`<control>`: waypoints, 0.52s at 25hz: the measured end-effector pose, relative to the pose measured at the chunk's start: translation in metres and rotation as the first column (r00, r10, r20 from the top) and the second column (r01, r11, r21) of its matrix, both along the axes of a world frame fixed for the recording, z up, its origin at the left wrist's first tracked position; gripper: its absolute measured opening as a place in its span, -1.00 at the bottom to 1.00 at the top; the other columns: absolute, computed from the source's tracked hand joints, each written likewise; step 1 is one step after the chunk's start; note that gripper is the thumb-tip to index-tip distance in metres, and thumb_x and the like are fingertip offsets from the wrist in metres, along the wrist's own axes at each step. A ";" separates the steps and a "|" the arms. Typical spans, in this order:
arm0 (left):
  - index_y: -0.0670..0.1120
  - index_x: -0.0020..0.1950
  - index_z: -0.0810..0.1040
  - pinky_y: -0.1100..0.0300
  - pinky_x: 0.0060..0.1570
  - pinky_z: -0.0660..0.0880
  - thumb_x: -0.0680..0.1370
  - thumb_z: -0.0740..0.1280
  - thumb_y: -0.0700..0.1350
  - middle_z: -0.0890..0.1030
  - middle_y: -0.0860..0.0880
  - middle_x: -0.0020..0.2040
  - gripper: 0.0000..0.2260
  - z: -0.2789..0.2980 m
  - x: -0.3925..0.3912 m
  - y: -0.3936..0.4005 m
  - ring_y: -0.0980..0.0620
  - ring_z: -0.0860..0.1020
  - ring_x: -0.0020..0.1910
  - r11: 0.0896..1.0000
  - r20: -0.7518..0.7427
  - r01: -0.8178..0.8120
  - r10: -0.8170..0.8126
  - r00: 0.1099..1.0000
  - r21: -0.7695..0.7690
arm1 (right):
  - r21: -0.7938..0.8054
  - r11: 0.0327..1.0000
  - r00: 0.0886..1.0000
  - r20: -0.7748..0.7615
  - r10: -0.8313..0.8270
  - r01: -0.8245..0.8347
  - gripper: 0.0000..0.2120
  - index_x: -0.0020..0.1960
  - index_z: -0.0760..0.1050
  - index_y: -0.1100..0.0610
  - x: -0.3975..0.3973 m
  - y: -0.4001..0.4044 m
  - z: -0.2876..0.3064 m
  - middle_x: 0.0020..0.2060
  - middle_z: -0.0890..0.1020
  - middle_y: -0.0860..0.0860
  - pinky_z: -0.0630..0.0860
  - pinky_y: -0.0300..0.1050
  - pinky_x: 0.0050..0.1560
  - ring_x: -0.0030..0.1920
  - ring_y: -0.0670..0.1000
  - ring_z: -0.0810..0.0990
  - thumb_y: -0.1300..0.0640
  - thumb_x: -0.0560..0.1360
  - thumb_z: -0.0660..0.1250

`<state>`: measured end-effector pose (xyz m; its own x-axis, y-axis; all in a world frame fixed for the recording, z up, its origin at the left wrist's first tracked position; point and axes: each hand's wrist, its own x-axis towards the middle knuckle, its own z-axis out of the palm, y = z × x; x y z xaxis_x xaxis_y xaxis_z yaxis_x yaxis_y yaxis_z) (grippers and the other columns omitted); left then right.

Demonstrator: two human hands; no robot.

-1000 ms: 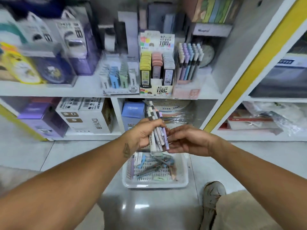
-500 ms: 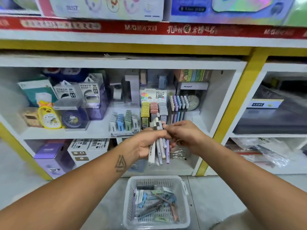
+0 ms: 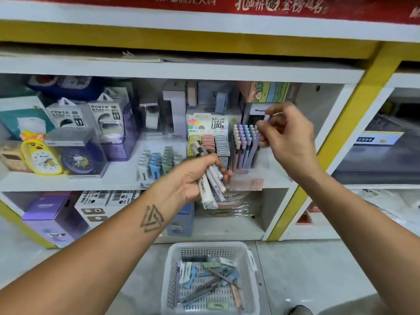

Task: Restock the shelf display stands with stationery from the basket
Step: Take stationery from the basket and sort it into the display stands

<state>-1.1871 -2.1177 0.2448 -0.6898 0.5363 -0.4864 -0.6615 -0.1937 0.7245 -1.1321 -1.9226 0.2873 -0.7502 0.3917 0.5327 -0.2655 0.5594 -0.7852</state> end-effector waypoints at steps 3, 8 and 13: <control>-0.27 -0.16 0.51 0.13 -0.42 0.59 0.48 0.33 -0.37 0.59 -0.28 -0.22 -0.96 0.005 -0.002 0.000 -0.12 0.64 -0.41 1.000 -0.034 -0.002 0.003 0.999 0.009 | 0.281 0.960 0.999 0.039 0.002 -0.013 -0.89 0.01 0.44 0.04 0.001 0.001 -0.016 -0.27 0.66 -0.06 0.64 -0.04 -0.18 -0.28 -0.13 0.66 0.17 0.58 0.37; -0.28 -0.13 0.53 0.15 -0.43 0.59 0.50 0.34 -0.35 0.60 -0.25 -0.24 -0.98 0.006 -0.009 0.004 -0.10 0.65 -0.39 0.999 -0.078 0.028 -0.029 0.997 -0.018 | 0.362 0.928 0.987 0.160 0.025 -0.083 -0.90 -0.03 0.41 0.12 -0.005 0.005 -0.038 -0.28 0.66 -0.01 0.63 0.05 -0.16 -0.27 -0.16 0.67 0.22 0.60 0.33; -0.28 -0.11 0.53 0.17 -0.44 0.58 0.51 0.33 -0.34 0.59 -0.24 -0.26 -0.99 0.007 -0.009 0.009 -0.10 0.64 -0.41 0.998 -0.090 0.060 -0.060 0.994 -0.002 | 0.385 0.916 0.990 0.124 0.070 -0.113 -0.92 -0.06 0.45 0.23 -0.008 0.006 -0.032 -0.33 0.64 -0.01 0.61 0.01 -0.23 -0.32 -0.13 0.66 0.28 0.58 0.35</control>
